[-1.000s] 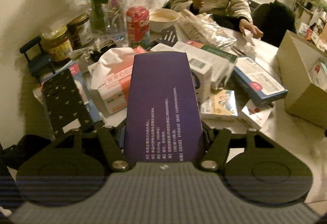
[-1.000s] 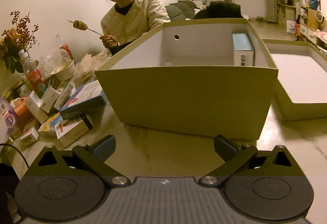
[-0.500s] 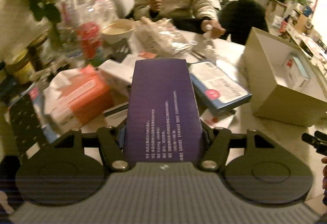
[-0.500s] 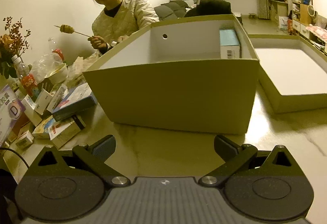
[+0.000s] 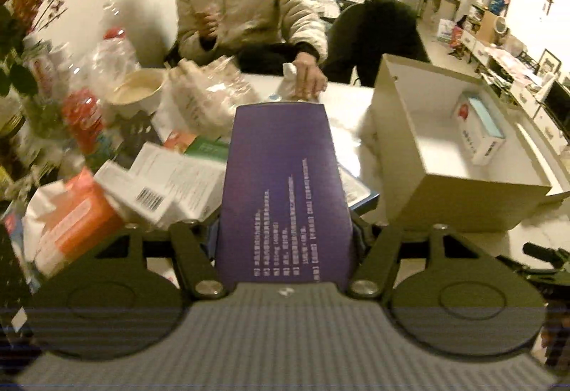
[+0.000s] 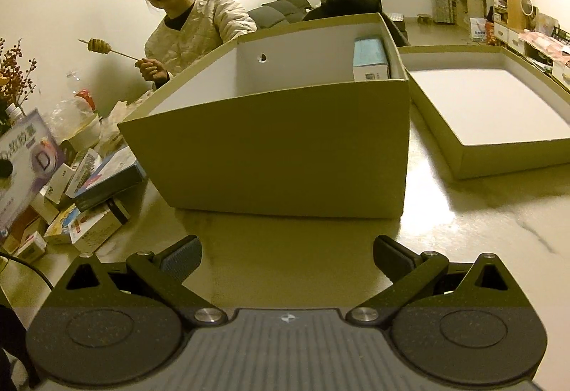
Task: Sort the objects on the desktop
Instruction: 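Lift the purple box with the left gripper and carry it over the deep beige box, then lower the purple box into the beige box and open the left gripper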
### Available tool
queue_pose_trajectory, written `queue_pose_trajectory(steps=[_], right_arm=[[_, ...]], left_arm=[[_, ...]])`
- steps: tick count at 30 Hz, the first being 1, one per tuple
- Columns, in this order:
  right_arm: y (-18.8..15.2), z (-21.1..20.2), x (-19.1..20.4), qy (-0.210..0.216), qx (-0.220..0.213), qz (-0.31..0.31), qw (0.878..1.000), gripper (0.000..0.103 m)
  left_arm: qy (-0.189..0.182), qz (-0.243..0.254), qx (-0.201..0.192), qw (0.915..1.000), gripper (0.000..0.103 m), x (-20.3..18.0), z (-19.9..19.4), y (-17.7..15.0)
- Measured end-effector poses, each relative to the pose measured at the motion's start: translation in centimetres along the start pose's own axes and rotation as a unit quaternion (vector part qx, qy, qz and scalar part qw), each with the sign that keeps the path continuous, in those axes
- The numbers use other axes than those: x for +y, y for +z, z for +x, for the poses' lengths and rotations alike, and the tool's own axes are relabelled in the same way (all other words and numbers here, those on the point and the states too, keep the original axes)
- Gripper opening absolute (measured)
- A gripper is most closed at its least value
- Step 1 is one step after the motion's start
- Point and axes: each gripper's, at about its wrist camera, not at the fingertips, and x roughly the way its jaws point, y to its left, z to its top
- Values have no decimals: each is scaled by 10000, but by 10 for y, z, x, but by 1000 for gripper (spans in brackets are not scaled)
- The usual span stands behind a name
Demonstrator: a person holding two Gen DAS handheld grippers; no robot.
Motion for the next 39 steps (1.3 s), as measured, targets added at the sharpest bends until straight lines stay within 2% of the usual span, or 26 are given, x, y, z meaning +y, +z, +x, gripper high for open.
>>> queue_pose_trajectory(steps=[10, 25, 35, 39], right_arm=[[2, 2, -2, -110, 20, -4, 9999, 103], [5, 2, -13, -239, 19, 71, 9997, 103], [5, -1, -29, -365, 42, 206, 9991, 103], [6, -2, -33, -396, 39, 236, 9989, 103]], left_arm=[[-373, 224, -130, 9990, 63, -37, 14, 29], [-834, 737, -142, 9937, 63, -117, 48, 77], [-859, 945, 138, 9917, 63, -161, 89, 92], [-745, 999, 261, 9919, 63, -174, 108, 95]])
